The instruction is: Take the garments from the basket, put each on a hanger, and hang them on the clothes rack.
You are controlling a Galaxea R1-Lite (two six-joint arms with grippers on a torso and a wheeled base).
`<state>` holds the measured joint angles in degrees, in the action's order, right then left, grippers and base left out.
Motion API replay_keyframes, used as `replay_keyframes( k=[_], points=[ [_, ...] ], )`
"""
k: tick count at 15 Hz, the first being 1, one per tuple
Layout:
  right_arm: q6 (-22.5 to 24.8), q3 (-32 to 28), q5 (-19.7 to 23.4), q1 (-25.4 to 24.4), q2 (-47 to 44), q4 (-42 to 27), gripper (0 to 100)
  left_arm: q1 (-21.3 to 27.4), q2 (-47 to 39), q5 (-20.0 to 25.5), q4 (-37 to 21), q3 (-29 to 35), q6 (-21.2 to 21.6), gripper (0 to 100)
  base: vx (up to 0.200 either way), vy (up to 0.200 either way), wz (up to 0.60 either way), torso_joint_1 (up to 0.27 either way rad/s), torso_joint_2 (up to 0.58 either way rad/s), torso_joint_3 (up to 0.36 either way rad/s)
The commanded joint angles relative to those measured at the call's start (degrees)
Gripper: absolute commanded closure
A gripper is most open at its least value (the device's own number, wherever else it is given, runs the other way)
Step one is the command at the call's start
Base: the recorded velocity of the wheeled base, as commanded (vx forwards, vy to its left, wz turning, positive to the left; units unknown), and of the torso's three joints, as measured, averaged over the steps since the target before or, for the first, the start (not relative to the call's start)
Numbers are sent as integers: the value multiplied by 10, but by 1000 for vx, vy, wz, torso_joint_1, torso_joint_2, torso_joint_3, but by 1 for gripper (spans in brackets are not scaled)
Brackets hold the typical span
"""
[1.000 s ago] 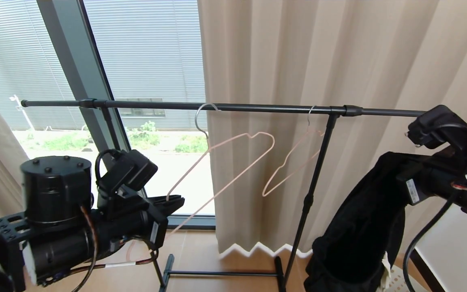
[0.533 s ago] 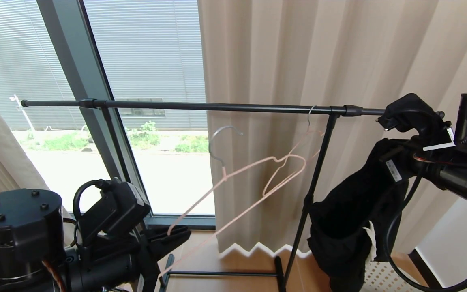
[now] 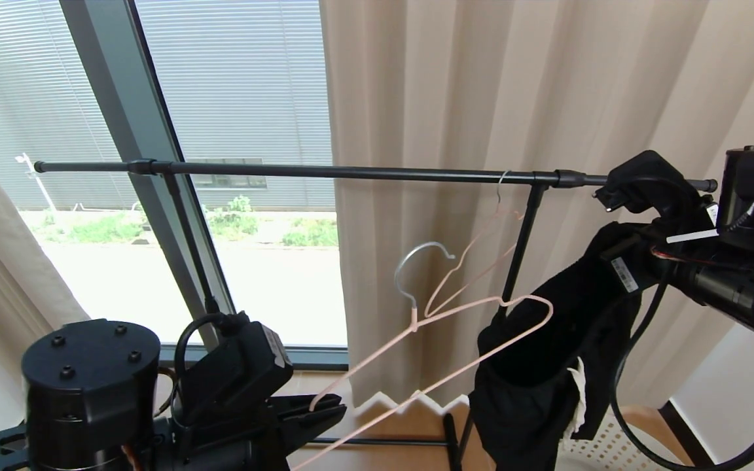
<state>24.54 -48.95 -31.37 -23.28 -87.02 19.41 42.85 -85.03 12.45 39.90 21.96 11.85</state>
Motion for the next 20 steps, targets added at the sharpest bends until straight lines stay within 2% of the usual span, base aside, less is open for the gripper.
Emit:
replay_keyframes(
  k=[1, 5, 10, 13, 14, 18, 20],
  points=[
    [-1, 11, -7, -29, 3, 2, 100, 22, -46, 0, 16, 10, -1, 100, 0, 0, 0, 0, 0, 0],
    [-2, 36, -16, -53, 13, 7, 100, 23, -97, 0, 69, 28, -3, 100, 0, 0, 0, 0, 0, 0],
    [-6, 49, -38, -85, 37, 7, 100, 23, -117, -4, 69, 55, -6, 100, 0, 0, 0, 0, 0, 0],
    [-41, 31, -70, -97, 25, 10, 100, 36, -115, -4, 69, 49, -4, 100, 0, 0, 0, 0, 0, 0],
    [-57, 25, -74, -98, 23, 10, 100, 44, -114, -4, 69, 48, -3, 100, 0, 0, 0, 0, 0, 0],
    [-63, 21, -75, -101, 19, 9, 100, 49, -117, -5, 69, 63, -4, 100, 0, 0, 0, 0, 0, 0],
    [-63, 28, -83, -118, 23, 8, 100, 47, -117, -11, 69, 70, -9, 100, 0, 0, 0, 0, 0, 0]
  ],
)
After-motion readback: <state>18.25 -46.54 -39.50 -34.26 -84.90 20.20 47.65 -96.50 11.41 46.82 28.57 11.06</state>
